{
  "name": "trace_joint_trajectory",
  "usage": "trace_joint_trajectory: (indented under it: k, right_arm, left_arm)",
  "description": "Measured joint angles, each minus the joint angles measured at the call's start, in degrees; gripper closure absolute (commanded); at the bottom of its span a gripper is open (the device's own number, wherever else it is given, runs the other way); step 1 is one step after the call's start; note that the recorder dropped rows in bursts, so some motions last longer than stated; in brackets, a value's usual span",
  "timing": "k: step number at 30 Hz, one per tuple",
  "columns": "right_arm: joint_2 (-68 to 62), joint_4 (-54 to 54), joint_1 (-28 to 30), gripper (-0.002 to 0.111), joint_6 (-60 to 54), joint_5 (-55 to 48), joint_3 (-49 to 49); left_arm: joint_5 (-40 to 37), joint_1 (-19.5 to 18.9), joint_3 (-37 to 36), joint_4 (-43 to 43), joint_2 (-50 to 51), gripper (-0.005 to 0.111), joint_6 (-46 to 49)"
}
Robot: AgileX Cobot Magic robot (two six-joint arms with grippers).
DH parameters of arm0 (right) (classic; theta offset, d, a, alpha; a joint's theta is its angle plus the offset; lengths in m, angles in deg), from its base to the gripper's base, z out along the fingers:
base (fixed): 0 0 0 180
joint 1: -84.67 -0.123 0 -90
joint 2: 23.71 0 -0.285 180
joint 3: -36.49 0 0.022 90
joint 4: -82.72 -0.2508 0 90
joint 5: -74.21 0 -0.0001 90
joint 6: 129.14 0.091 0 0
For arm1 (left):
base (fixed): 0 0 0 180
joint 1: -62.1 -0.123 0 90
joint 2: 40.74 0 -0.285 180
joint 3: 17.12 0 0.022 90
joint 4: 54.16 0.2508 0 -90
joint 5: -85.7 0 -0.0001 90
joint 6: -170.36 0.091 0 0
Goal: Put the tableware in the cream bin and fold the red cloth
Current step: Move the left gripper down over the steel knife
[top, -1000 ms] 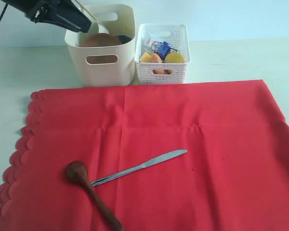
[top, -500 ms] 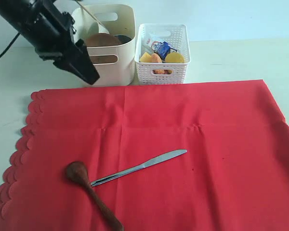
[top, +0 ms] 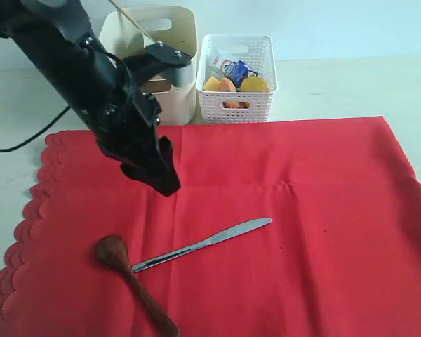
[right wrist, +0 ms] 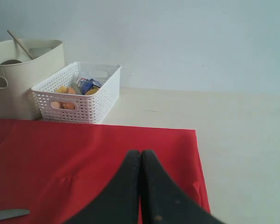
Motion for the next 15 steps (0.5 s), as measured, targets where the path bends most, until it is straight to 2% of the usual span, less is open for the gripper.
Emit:
trace_joint_trajectory:
  k: [7,15]
  right_arm:
    - [0.00,0.00,0.00,0.108,0.00,0.00,0.00]
    - [0.00,0.00,0.00,0.108,0.00,0.00,0.00]
  left_arm:
    - [7.10,6.98,-2.34,2.24,0.00,0.060,-2.07]
    - [10.61,12.32,-2.60,6.31,0.00,0.060,-6.03]
